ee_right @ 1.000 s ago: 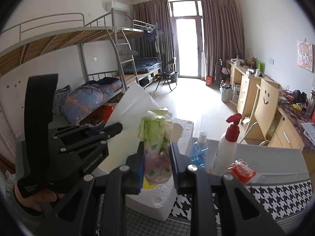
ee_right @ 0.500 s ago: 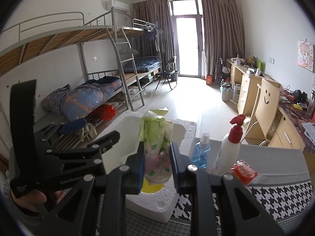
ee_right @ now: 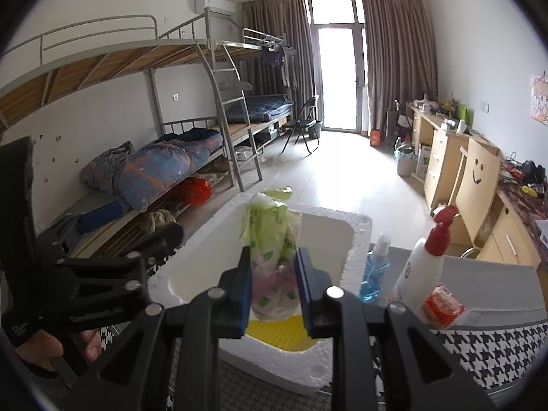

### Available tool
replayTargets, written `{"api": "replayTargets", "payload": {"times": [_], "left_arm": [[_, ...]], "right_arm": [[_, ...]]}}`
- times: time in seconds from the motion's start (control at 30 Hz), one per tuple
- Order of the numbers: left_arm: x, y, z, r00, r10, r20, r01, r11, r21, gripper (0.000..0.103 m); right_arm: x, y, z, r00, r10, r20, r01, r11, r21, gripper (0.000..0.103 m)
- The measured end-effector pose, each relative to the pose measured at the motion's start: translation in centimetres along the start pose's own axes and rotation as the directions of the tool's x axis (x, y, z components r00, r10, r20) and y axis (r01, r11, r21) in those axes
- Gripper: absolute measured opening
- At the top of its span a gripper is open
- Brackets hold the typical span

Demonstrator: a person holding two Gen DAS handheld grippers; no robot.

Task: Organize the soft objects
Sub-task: 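Open the left tool over the box while the right tool lowers the wipes inside, then open the right tool to release the wet-wipe pack into the box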

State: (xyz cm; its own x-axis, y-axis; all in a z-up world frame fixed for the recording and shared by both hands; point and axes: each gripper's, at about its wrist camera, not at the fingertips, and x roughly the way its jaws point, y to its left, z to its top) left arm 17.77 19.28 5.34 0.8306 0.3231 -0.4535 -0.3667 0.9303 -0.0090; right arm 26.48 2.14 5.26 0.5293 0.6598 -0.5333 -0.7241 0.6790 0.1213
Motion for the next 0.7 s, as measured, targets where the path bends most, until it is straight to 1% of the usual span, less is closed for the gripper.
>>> {"api": "replayTargets", "payload": {"times": [0.33,0.4,0.57,0.67,0.7], "left_arm": [[-0.6,0.7,-0.4,1.0,0.025,0.004,-0.025,1.0,-0.001,0.102],[-0.6,1.1,-0.5,0.999,0.035,0.0,-0.035,0.999,-0.007,0.102],[-0.8,1.7,-0.9,0.999,0.035,-0.004,-0.035,0.999,-0.014,0.102],[-0.8,1.6,-0.9,0.999,0.039,-0.002,-0.039,0.999,-0.016,0.102],[-0.9,1.8,-0.9,0.999,0.041,-0.002,-0.041,0.999,-0.017,0.102]], "right_arm": [[1.1,0.5,-0.1,1.0,0.011,-0.026,-0.011,1.0,0.006,0.028],[1.4,0.5,-0.1,0.999,0.006,-0.032,-0.006,1.0,0.0,0.028],[2.0,0.6,0.0,0.999,-0.005,-0.051,0.005,1.0,-0.009,0.028],[2.5,0.7,0.2,0.998,0.001,-0.067,-0.003,1.0,-0.017,0.038],[2.6,0.9,0.2,0.998,0.003,-0.067,-0.004,1.0,-0.021,0.047]]}}
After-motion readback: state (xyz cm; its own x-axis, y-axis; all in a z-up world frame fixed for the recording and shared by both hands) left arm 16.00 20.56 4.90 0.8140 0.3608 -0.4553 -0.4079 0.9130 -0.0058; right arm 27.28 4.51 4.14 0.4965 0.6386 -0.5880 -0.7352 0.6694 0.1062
